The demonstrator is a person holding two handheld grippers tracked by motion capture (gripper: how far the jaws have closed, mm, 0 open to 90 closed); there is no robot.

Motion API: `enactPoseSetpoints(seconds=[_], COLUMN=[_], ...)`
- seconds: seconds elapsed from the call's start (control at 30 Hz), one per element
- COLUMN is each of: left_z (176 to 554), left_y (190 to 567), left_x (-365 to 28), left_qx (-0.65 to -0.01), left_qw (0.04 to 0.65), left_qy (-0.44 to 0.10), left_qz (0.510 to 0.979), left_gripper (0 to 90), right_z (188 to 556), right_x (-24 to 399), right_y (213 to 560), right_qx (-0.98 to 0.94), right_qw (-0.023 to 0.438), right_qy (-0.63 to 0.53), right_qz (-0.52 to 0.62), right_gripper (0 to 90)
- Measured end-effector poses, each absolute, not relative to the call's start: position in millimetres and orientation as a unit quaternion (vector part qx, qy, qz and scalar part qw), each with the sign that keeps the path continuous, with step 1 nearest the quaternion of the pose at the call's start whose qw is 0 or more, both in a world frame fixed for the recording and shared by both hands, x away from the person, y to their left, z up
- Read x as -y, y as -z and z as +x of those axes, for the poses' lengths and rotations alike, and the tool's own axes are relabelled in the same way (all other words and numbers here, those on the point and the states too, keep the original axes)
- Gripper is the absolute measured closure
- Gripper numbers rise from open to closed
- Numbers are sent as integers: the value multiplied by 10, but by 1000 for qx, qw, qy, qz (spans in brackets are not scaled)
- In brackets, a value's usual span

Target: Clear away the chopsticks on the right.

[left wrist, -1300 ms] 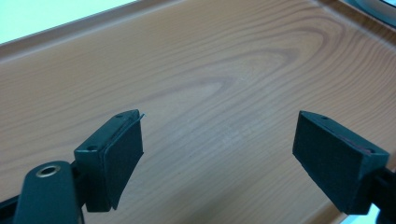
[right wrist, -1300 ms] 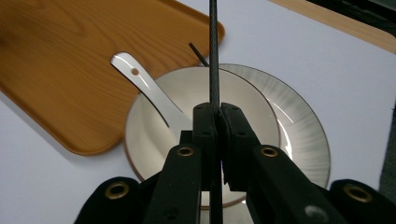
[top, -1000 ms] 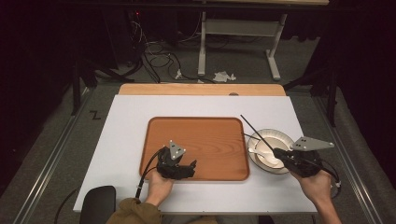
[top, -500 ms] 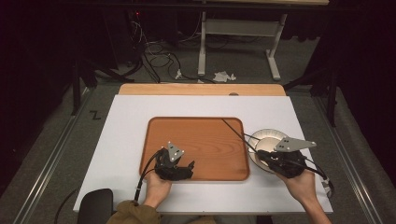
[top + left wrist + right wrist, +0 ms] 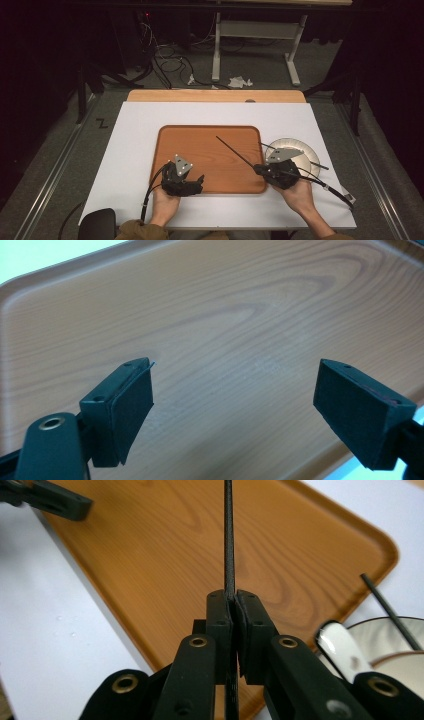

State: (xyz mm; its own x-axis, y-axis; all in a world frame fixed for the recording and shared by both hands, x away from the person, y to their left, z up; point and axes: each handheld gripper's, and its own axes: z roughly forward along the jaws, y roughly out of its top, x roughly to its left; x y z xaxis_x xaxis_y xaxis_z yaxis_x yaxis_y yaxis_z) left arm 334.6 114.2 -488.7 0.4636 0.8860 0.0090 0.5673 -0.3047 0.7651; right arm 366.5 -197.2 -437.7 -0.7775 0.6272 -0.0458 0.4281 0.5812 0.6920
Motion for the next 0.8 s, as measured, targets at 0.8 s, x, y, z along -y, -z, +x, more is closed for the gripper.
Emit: enactPoseSetpoints(seconds=[0.8], left_z=[3194], left_y=[4881], left_x=[-1262], left_qx=[-488], left_qw=[355], left_qy=[-236], left_qz=[762], left_gripper=[164], right_z=[4033], right_x=[1675], right_y=[4879], right_qx=[-893], right_qw=[129], right_qy=[-286], right_qz=[323], right_gripper=[858])
